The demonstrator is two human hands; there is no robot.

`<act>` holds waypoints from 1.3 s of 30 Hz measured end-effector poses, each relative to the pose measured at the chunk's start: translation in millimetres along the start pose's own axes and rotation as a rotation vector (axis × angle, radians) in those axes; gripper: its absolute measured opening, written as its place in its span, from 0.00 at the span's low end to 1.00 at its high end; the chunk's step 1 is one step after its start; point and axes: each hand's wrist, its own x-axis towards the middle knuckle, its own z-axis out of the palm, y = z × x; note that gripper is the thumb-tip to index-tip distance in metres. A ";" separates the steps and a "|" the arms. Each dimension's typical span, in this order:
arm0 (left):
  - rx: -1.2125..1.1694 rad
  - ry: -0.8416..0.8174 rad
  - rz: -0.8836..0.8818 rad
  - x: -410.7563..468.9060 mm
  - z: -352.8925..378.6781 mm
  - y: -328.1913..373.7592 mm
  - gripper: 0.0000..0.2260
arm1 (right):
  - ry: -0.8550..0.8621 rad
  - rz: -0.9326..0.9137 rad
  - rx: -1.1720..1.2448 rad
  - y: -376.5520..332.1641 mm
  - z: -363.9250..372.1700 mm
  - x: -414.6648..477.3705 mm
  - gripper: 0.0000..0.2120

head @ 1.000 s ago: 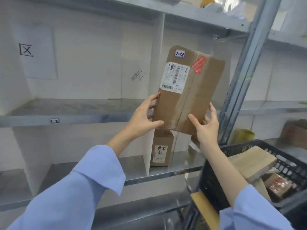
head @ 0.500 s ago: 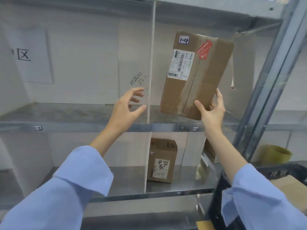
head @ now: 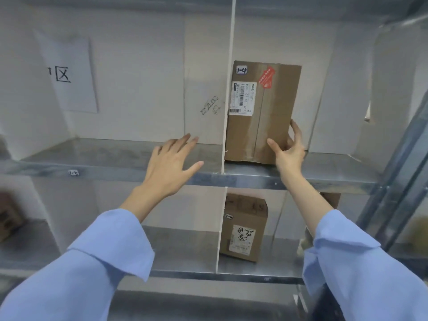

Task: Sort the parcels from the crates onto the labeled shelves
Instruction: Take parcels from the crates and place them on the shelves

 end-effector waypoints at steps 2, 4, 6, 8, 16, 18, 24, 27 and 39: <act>0.003 -0.002 0.002 -1.1 1.4 -0.4 0.35 | -0.015 0.010 0.032 0.7 1.2 1.2 0.38; 0.000 -0.012 0.005 -2.5 2.1 -0.2 0.35 | -0.030 0.000 0.022 1.5 2.1 2.7 0.38; -0.004 -0.021 0.010 -5.5 1.9 -0.2 0.35 | -0.036 -0.007 -0.033 0.6 3.1 4.2 0.37; 0.002 -0.030 0.028 -10.0 0.5 -1.5 0.35 | -0.037 -0.007 -0.093 -2.2 2.9 3.7 0.36; -0.060 -0.057 0.130 -37.4 -8.9 -4.3 0.33 | 0.014 -0.089 -0.428 -23.7 -20.1 -50.6 0.30; -0.097 -0.052 0.179 -45.0 -9.0 2.5 0.31 | 0.013 -0.134 -0.549 -30.8 -30.4 -73.9 0.26; -0.230 -0.110 0.364 -65.9 2.9 54.7 0.31 | -0.040 -0.107 -1.076 -44.6 -80.9 -150.4 0.27; -0.315 -0.163 0.477 -78.0 13.7 106.3 0.32 | -0.030 -0.078 -1.325 -51.3 -131.6 -196.1 0.29; -0.572 -0.290 0.980 -161.9 24.2 352.1 0.34 | 0.279 0.487 -1.567 -92.3 -362.4 -364.1 0.29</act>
